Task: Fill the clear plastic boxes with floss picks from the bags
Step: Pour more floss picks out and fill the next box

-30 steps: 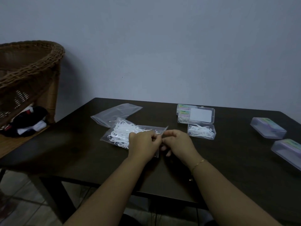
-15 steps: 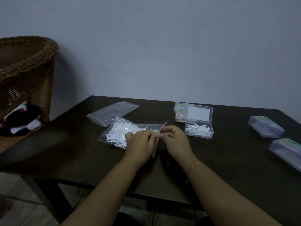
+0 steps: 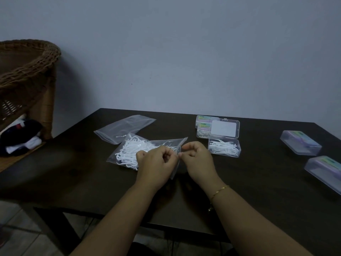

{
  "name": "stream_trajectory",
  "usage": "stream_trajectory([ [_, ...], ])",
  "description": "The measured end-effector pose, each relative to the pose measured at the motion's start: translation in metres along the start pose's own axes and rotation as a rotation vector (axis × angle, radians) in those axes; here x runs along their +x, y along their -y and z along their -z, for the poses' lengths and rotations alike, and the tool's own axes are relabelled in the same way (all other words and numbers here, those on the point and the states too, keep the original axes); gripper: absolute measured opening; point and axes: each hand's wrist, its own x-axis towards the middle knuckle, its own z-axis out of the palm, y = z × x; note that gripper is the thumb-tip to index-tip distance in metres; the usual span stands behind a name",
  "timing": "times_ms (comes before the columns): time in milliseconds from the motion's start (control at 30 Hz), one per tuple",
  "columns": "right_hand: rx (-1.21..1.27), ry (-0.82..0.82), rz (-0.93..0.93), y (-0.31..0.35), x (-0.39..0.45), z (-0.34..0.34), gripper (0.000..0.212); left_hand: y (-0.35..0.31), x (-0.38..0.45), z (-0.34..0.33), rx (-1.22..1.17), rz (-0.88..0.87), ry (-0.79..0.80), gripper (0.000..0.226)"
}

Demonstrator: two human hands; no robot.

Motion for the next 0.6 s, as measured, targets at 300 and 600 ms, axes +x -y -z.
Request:
stream_trajectory([
  [300,-0.410,0.001,-0.026,-0.006,0.003,0.004,0.022,-0.002,-0.001,0.009,-0.125,0.124,-0.260,0.015],
  [600,-0.723,0.048,0.061,-0.001,-0.001,0.005,0.042,-0.001,0.000,0.011,-0.203,0.143,-0.405,0.015],
])
